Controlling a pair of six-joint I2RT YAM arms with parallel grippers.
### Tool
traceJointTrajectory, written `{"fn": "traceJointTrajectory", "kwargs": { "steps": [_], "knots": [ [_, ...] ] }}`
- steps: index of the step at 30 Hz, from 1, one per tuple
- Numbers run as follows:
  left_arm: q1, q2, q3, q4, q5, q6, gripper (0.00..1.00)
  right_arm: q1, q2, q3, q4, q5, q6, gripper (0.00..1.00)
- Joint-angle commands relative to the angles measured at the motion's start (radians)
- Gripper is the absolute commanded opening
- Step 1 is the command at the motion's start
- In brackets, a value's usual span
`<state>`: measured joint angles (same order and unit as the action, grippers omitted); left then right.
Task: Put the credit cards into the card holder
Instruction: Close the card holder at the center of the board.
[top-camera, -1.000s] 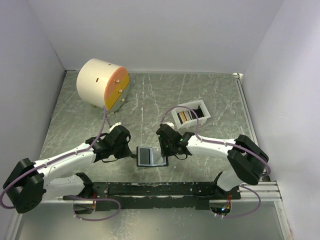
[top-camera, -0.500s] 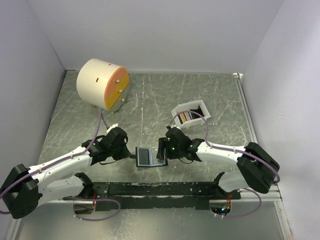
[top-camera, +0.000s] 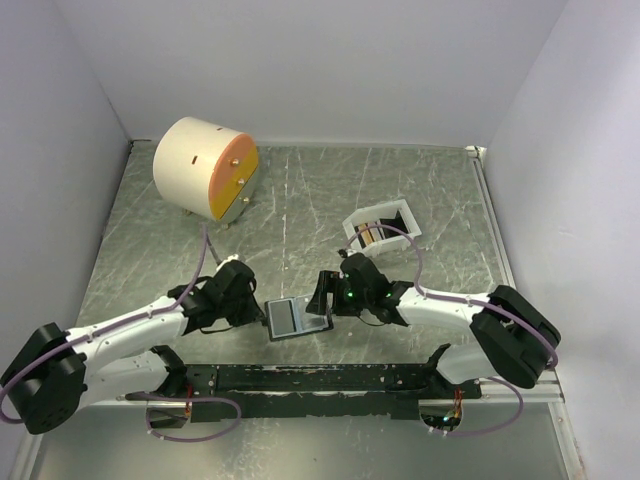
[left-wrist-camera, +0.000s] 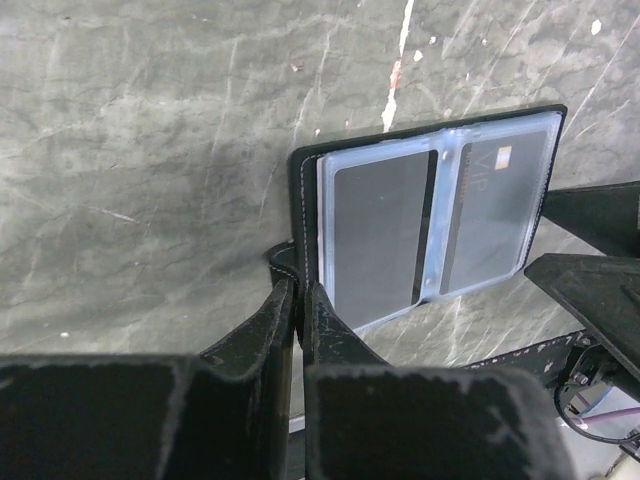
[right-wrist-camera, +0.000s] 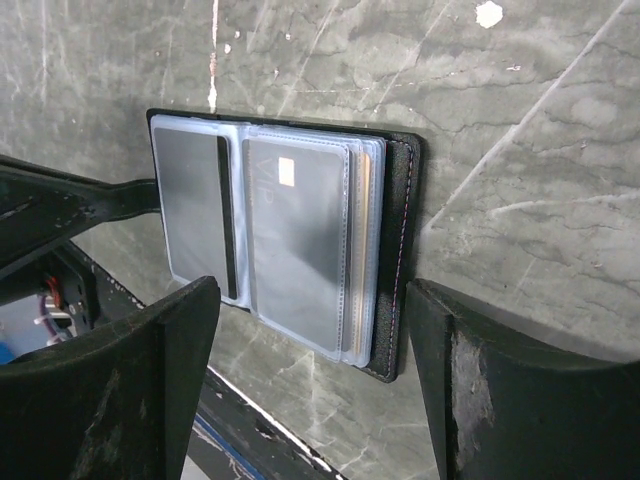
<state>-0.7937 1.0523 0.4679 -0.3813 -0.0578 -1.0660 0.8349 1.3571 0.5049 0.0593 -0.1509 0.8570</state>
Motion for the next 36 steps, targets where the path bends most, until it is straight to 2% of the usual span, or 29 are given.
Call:
{"fn": "traceJointTrajectory", "kwargs": {
  "steps": [1,15,26,36],
  "knots": [
    [0.001,0.038,0.007,0.09,0.052,0.009,0.07,-0.004,0.008,-0.037,0.053,-0.055,0.028,0.76],
    [0.0,0.173,0.01,0.192,0.08,0.015,0.07,-0.046,-0.045,-0.042,0.23,-0.269,0.086,0.73],
    [0.0,0.168,0.035,0.173,0.072,0.016,0.07,-0.045,-0.082,-0.005,0.201,-0.307,0.074,0.71],
    [-0.001,0.168,0.057,0.161,0.089,0.015,0.07,-0.03,0.006,0.038,0.235,-0.375,0.057,0.7]
  ]
}}
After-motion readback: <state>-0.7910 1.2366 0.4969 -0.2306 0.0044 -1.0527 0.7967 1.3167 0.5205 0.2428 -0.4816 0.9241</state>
